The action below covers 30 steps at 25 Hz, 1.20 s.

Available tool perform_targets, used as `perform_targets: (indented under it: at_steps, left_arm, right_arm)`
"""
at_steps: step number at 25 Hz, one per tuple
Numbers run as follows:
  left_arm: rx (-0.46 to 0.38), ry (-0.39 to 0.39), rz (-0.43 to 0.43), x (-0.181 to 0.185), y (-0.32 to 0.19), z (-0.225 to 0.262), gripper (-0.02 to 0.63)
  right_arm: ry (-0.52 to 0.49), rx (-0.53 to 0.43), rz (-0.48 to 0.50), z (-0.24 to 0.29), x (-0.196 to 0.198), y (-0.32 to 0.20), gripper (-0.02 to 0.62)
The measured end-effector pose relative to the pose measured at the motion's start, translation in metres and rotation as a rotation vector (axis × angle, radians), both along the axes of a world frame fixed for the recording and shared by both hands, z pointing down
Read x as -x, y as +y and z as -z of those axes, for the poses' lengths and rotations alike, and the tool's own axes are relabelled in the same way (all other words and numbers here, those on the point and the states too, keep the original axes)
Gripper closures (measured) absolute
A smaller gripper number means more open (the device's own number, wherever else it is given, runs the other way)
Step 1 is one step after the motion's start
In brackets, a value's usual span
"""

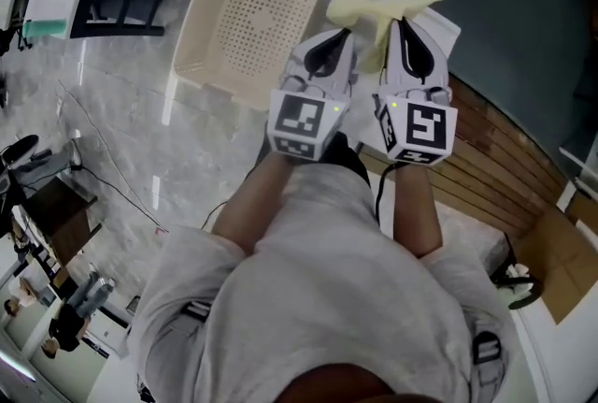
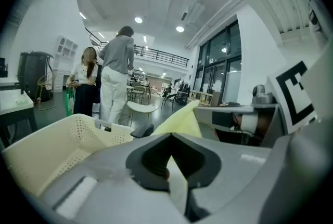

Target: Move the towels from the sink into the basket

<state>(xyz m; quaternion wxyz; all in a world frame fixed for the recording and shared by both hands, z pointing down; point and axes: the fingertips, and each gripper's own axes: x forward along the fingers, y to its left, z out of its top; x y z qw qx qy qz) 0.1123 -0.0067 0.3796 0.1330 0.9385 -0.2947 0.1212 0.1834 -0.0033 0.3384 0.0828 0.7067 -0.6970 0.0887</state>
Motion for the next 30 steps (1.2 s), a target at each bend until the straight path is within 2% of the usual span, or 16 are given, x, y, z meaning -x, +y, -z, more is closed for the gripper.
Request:
perform_targets:
  at_steps: [15,24,30]
  left_arm:
    - [-0.016,0.006,0.227,0.114,-0.044,0.009,0.586]
    - [-0.05,0.007,0.335,0.172,-0.057,0.025,0.586]
    - [-0.074,0.004,0.382,0.198,-0.063,0.028,0.586]
  right_arm:
    - [0.0,-0.021,0.245,0.01,0.121,-0.063,0.586]
    - [0.002,-0.078,0.35,0.035,0.18,-0.091,0.586]
    - [0.015,-0.098,0.371,0.045,0.197,-0.103,0.586]
